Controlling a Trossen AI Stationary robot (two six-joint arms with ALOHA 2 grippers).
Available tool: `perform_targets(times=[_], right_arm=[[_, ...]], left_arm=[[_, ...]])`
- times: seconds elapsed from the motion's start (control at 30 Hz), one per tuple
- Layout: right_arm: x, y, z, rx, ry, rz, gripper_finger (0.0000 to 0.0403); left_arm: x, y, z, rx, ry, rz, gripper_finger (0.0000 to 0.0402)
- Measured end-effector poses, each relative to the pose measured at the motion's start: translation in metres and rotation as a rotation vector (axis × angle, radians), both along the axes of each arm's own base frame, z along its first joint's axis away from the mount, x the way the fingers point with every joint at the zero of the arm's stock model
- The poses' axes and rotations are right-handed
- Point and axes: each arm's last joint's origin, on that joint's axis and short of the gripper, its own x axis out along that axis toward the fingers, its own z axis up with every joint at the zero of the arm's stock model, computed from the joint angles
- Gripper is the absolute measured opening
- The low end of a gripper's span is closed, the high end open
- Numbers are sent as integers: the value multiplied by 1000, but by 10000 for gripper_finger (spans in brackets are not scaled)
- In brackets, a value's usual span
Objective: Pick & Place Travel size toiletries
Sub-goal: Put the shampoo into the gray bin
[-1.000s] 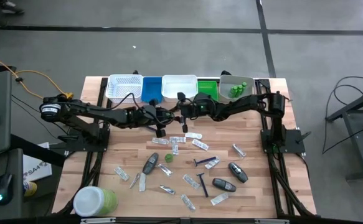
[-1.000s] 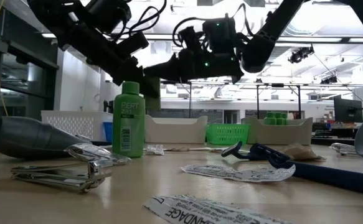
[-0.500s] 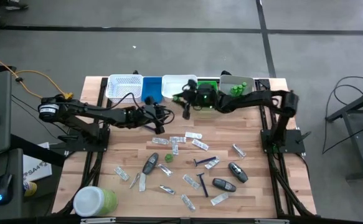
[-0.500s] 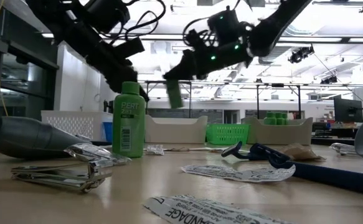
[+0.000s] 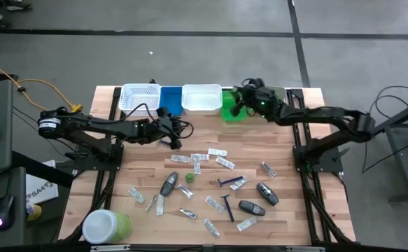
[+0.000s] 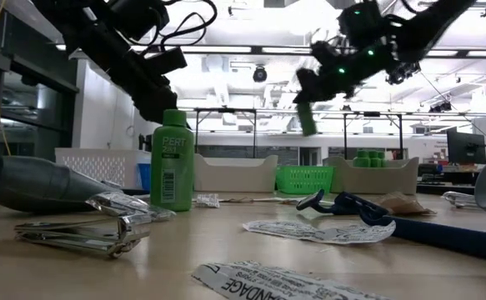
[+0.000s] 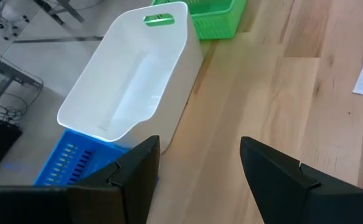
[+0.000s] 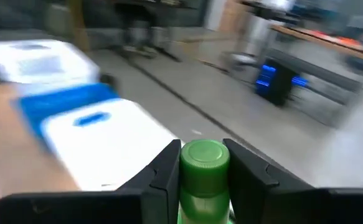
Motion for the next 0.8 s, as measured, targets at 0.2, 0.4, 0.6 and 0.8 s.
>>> perform_targets(times=[0.2,0.4,0.6,0.8], right_arm=[[-27,-7,-12,22,-50,-268,89],[-45,-23,-35,77,-116,-419,89],[-52,-36,-54,101,-165,-482,89],[-46,-43,-76,137,-168,-522,89]], left_arm=[[0,0,0,1,1,-1,221],[0,0,0,1,1,-1,221],[0,0,0,1,1,-2,221],[0,0,0,0,1,-2,221]])
